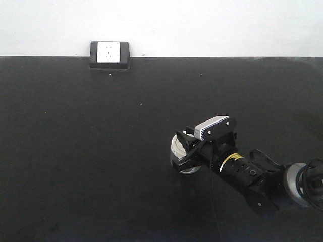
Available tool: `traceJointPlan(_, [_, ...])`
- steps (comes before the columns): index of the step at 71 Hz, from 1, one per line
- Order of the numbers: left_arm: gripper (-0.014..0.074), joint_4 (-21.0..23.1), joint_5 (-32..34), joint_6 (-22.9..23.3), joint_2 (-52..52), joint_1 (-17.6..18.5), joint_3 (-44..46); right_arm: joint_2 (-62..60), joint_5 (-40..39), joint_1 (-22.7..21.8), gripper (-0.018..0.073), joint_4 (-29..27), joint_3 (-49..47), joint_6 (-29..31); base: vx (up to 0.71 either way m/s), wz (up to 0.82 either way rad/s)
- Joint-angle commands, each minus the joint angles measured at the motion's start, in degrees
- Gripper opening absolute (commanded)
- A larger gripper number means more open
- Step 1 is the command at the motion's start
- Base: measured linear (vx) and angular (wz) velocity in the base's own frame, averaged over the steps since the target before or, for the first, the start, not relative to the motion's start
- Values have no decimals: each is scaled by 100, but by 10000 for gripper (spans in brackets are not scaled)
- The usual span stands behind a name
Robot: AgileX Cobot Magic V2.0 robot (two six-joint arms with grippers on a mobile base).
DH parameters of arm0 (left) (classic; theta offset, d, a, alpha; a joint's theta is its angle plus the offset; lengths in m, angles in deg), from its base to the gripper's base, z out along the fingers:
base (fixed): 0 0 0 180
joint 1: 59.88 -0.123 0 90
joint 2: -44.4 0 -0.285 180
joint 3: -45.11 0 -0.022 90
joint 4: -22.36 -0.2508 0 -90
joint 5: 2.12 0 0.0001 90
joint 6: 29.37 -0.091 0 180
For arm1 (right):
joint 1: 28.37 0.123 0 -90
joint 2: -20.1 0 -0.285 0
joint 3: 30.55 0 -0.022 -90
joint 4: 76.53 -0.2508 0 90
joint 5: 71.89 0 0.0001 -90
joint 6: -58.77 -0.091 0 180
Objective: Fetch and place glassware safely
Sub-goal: 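Lower the jar onto the black countertop with the right gripper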
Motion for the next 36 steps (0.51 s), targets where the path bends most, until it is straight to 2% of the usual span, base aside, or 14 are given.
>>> traceJointPlan(1, [-7, 46, 426, 34, 65, 24, 155, -193, -463, -13, 110, -41, -129, 44, 0, 0])
traceJointPlan(26, [-7, 46, 426, 34, 65, 24, 155, -279, -314, -13, 400, -30, -117, -60, 0, 0])
traceJointPlan(36, [-7, 46, 426, 34, 65, 24, 155, -635, -156, -13, 471, -18, -72, -60, 0, 0])
